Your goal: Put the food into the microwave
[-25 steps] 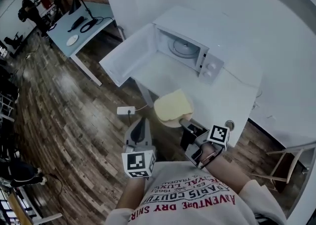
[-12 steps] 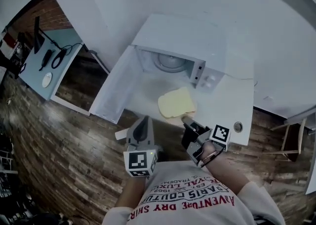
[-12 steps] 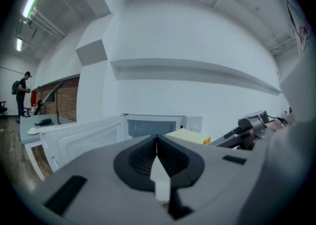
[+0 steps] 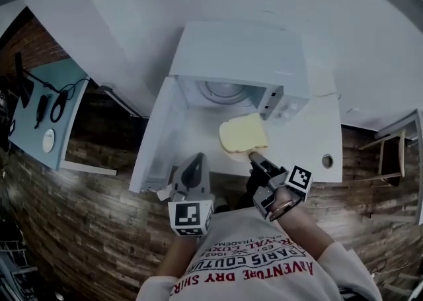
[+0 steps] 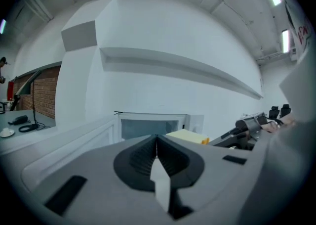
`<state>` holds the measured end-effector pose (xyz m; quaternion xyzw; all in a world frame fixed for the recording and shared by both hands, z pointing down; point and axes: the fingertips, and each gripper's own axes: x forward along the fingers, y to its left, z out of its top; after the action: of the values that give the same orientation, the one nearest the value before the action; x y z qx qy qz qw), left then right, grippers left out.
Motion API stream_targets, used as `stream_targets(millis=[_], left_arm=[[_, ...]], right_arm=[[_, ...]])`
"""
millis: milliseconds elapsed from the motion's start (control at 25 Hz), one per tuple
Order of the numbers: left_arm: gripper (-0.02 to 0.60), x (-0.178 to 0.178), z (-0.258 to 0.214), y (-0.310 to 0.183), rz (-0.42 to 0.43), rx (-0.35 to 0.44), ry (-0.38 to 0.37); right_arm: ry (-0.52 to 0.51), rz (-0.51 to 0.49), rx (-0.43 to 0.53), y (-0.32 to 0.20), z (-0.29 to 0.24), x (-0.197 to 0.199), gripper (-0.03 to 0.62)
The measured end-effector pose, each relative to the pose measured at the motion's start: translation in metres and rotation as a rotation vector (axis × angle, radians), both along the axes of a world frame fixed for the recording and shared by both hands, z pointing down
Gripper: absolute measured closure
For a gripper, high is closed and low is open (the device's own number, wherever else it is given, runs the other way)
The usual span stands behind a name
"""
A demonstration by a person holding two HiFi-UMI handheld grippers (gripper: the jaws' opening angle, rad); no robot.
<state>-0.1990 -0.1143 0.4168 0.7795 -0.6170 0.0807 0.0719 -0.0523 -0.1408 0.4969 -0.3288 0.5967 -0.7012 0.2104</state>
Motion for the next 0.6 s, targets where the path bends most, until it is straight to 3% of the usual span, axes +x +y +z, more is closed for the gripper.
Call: stream_targets(millis=[280,600], left_arm=[[0.574,0.007,0.013,-0.04,0.026,-0.028,0.002],[0.574,0.009,0.015,-0.092,-0.002,-0.043,-0.001]], right_arm=[[0.008,0.024,-0.016,-0.034,0.009,0.001,0.572],[0.002,-0.047,-0.026,-0.081,0.014,-0.008,0.571]])
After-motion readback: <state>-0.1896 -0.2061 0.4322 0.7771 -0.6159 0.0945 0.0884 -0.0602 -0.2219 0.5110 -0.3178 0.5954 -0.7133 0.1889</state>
